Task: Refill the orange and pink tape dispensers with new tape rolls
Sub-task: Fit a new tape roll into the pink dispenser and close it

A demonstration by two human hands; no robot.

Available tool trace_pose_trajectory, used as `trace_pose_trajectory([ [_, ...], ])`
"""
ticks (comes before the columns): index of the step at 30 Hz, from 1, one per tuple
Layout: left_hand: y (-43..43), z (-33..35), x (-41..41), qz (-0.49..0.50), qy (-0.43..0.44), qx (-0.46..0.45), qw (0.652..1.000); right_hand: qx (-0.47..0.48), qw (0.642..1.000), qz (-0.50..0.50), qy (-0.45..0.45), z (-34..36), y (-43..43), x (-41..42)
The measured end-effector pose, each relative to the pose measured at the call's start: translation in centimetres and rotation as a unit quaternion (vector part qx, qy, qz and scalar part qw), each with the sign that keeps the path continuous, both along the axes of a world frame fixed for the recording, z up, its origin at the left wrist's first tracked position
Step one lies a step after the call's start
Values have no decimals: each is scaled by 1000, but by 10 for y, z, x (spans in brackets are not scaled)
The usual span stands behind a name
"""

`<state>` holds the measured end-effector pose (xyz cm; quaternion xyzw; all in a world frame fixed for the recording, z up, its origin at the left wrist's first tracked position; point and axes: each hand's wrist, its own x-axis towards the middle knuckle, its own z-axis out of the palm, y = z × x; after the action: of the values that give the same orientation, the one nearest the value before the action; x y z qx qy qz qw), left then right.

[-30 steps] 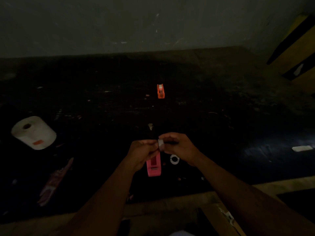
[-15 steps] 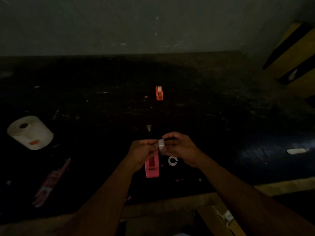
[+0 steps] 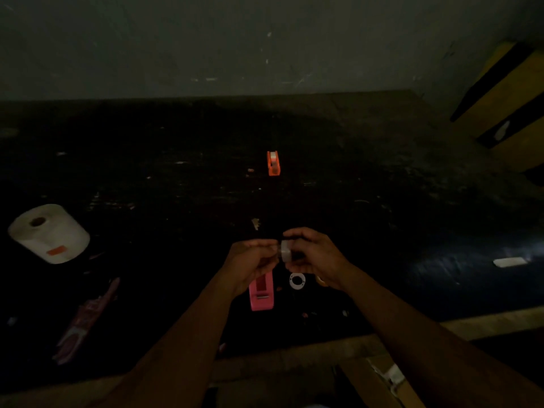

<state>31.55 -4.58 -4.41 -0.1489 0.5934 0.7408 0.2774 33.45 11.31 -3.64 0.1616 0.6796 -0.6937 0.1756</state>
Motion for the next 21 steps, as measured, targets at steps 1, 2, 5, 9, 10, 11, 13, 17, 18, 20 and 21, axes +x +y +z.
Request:
trace_pose_trajectory([
  [1, 0, 0, 0, 1, 2, 2, 1000, -6, 1000, -1, 2, 0, 0, 0],
  [2, 0, 0, 0, 0, 5, 4, 1000, -19, 1000, -2, 3, 1, 0, -1],
  [5, -2, 1, -2, 1, 5, 7, 1000, -69, 998, -4, -16, 3, 1, -1],
  [9, -2, 1, -6, 26, 1, 21, 999, -74, 997, 11, -2, -1, 2, 0],
  [10, -2, 1, -6, 29, -1, 26, 999, -70, 997, 12, 7, -3, 2, 0],
  [11, -3, 0, -7, 30, -2, 31, 999, -67, 998, 12, 13, -3, 1, 0],
  [13, -5, -2, -8, 32, -2, 37, 999, -55, 998, 10, 19, -3, 0, 0],
  [17, -7, -3, -8, 33, 2, 36, 999, -37, 999, 3, 34, -6, 0, -3],
  [18, -7, -3, -7, 33, 5, 37, 999, -39, 998, 5, 41, -7, -1, -3],
  [20, -8, -3, -7, 29, 12, 33, 999, -44, 998, 19, 51, -7, -1, -3],
  [21, -9, -4, -7, 27, 15, 29, 999, -42, 997, 28, 56, -7, -1, -2],
])
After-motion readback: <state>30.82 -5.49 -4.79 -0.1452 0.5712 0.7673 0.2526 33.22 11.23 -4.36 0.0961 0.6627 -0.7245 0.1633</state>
